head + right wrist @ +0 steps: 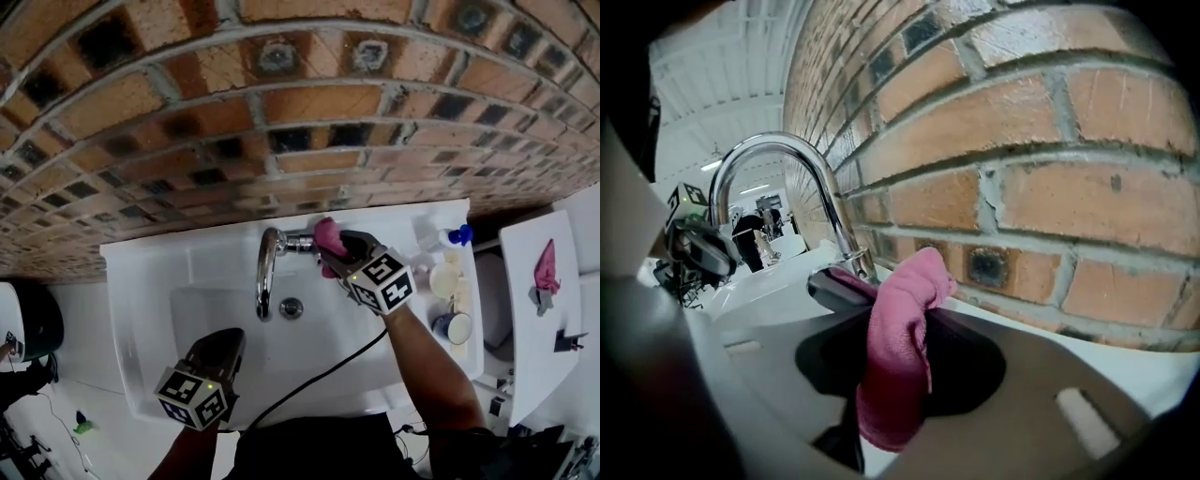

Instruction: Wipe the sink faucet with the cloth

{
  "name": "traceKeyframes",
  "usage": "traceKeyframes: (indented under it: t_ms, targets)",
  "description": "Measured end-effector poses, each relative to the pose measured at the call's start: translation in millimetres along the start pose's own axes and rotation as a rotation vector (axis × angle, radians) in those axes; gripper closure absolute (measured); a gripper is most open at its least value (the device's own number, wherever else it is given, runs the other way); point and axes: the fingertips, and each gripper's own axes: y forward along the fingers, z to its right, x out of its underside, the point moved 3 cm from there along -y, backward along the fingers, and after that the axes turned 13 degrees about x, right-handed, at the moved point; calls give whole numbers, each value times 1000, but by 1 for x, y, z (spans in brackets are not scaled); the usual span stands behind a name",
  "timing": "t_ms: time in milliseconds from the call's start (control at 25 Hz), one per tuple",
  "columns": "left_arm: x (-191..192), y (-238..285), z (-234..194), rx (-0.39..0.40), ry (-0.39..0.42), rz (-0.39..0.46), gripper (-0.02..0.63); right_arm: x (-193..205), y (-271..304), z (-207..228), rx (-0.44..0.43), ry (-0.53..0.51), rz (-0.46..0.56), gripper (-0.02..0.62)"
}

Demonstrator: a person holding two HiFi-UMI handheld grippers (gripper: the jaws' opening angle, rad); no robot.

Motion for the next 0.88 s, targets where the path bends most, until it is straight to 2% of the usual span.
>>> traceKeyframes:
  t_ms: [440,880]
  targets:
    - [2,-16,14,34,32,33,600,-20,-38,-17,35,-96,35,454]
    - [10,-39,22,54,62,50,600,-26,-65,-39,93,-93,67,453]
